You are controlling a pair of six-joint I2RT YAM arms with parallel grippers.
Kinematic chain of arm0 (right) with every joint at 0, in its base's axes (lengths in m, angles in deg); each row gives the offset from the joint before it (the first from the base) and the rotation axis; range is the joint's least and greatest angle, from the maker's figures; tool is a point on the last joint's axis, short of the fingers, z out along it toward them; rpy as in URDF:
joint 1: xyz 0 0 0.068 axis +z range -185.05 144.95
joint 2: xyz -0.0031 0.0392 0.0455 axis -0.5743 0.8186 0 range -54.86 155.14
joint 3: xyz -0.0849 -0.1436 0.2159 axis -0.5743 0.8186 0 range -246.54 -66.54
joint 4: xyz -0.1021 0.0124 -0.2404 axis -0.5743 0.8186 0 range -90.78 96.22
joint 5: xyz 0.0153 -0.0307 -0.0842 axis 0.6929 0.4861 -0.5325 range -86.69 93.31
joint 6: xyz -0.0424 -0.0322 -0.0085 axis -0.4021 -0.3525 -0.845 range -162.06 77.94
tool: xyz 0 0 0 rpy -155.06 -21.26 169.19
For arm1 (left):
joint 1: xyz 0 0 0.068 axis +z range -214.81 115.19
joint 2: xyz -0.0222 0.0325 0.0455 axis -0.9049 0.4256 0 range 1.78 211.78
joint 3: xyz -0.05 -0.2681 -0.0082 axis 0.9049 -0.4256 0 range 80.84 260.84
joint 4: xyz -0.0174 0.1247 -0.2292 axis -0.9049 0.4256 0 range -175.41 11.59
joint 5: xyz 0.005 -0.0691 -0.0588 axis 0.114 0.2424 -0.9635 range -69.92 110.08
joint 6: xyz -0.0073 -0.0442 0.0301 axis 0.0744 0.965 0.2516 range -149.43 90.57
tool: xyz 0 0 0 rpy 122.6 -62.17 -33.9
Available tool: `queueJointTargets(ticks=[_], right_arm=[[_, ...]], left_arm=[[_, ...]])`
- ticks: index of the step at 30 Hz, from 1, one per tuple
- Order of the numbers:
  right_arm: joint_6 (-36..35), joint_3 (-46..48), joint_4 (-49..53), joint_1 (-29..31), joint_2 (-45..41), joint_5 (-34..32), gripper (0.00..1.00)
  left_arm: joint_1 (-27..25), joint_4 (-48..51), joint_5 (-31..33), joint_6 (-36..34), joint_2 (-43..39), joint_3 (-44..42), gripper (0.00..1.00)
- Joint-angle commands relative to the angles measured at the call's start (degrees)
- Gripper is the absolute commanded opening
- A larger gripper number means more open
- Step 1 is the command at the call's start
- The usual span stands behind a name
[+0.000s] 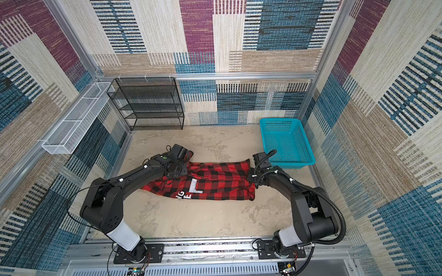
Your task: Fold and stack the long sleeve shirts
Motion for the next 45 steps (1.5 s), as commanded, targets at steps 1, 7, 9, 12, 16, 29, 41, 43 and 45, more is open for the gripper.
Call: queueJointTargets(ticks=[1,7,9,12,16,29,41,43,45], right_arm=[[1.47,-0.08,2.1,0.08,-0.88,-3.31,0.0],[2.44,1.54,1.31,0.07,-3.01,-2.82,0.0],[2.5,2.22,0.82,0.07,-3.34,-2.75,0.0],[2.59,3.34,-0.26,0.12,-3.13,-2.07,0.0],[2.73,4.45,-1.48,0.13,-2.3,-1.69,0.0],[1.58,5.08,-2.73,0.1,0.43,-2.06,0.0],[1.59,5.44,-3.36,0.12,-0.27,-2.09,0.0],[1.5,5.45,-3.42,0.12,-0.65,-2.09,0.0],[1.52,5.77,-3.45,0.13,-1.23,-2.06,0.0]], left_arm=[[0.13,1.91,0.57,0.86,-1.54,2.27,0.48],[1.68,6.26,-1.87,-7.93,0.94,14.95,0.51],[1.8,8.97,-3.34,-11.92,4.89,21.66,0.52],[1.94,11.57,-7.48,-18.37,12.5,31.32,0.53],[2.06,16.85,-10.9,-23.74,25.15,45.02,0.53],[3.79,30.73,-3.52,-23.69,47.97,69.73,0.52],[4.53,31.15,-3.3,-25.21,47.9,63.92,0.32],[4.82,31.18,-0.72,-24.12,48.26,64.6,0.15],[5.09,31.08,3.12,-22.32,47.32,64.19,0.0]])
